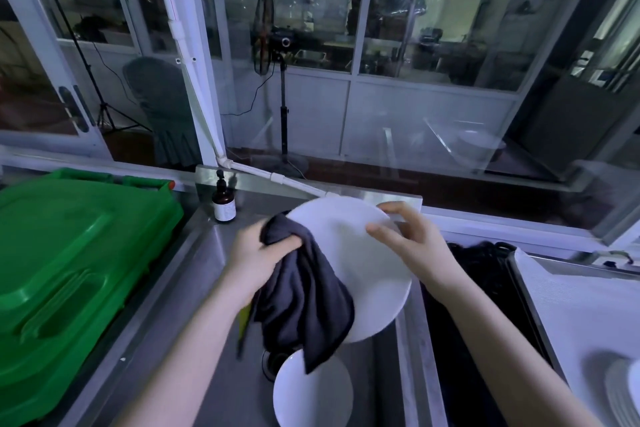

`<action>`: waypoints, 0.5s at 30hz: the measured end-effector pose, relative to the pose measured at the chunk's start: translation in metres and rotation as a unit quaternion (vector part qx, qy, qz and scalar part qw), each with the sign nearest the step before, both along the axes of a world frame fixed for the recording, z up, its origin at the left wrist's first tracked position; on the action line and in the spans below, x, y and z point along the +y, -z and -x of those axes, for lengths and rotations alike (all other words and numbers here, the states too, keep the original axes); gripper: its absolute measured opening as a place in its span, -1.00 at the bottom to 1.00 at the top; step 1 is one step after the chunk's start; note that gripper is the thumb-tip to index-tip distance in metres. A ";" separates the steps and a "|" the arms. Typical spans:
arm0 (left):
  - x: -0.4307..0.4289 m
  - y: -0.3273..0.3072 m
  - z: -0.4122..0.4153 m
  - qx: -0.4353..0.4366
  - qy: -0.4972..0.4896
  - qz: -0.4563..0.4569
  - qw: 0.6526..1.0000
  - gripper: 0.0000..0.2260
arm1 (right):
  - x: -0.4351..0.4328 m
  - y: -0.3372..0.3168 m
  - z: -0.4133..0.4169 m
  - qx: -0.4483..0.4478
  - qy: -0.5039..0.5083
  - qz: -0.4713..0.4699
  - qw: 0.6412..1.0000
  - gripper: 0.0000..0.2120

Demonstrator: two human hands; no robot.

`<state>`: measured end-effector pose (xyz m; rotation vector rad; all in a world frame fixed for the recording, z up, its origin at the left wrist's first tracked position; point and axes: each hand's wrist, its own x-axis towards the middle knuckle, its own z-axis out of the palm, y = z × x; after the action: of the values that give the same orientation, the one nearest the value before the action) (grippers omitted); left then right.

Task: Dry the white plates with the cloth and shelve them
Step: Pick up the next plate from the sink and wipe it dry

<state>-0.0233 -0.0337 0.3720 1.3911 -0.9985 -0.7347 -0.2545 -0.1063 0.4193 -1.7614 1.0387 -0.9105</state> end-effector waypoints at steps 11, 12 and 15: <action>0.005 0.016 0.010 0.099 0.012 -0.029 0.995 -0.82 | 0.002 0.020 0.001 0.037 0.059 0.073 0.995 -0.49; 0.005 0.020 0.010 0.132 0.000 -0.048 0.990 -0.85 | 0.004 0.024 0.002 0.004 0.085 0.045 0.995 -0.49; 0.000 0.013 0.001 0.052 0.016 -0.043 0.998 -0.83 | 0.005 0.029 0.001 0.021 0.083 0.037 0.996 -0.51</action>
<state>-0.0244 -0.0337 0.3593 1.3989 -0.9176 -0.8738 -0.2556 -0.1014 0.3905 -1.7813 1.2069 -1.0311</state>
